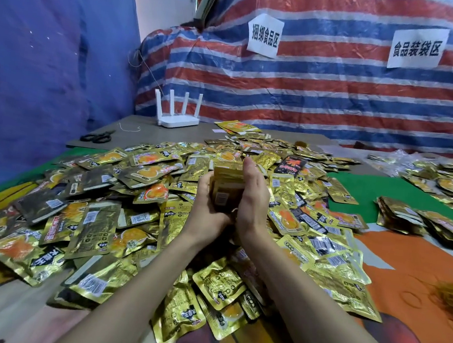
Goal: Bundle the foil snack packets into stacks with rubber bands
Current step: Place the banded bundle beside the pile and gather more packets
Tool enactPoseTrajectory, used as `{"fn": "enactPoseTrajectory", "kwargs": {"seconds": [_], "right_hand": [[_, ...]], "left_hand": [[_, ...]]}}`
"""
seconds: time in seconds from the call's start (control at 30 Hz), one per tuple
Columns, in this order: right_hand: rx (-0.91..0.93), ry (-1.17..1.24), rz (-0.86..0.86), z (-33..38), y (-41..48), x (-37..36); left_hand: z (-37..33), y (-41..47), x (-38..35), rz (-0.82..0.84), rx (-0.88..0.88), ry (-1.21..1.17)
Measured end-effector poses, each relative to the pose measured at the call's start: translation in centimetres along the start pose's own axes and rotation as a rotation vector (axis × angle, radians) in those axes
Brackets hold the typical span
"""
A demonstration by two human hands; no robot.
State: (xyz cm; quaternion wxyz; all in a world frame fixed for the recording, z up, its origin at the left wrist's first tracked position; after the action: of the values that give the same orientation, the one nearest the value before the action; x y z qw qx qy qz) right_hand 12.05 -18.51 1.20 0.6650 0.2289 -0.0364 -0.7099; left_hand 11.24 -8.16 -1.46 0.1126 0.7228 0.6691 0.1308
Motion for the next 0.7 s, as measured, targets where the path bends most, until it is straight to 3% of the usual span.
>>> {"fn": "enactPoseTrajectory", "kwargs": {"seconds": [0.13,0.37,0.6,0.7], "right_hand": [[-0.017,-0.062,-0.05,0.3,0.4,0.1],[-0.088,0.054,0.11,-0.2,0.2,0.7],[-0.185,0.176,0.099,-1.2,-0.1,1.0],[-0.163,0.091,0.092,-1.1,0.2,1.1]], "left_hand": [[0.1,0.3,0.0,-0.036,-0.003,-0.05],[0.1,-0.3,-0.4,0.053,-0.06,0.27],[-1.7,-0.5,-0.7,0.071,-0.238,0.349],[-2.0,-0.6,-1.3,0.121,-0.291,0.373]]}}
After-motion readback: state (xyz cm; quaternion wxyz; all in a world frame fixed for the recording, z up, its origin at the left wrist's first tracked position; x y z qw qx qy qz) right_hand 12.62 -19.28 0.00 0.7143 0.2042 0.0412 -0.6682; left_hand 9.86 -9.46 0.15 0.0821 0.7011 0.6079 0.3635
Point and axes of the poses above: each hand's wrist, its own y-axis towards the middle knuckle, its own x-axis out of the back of the hand, z = x × y, the point moved 6 cm from there along y, towards the middle knuckle, and after that the axes turned 6 degrees about z, right-handed, at the moved point
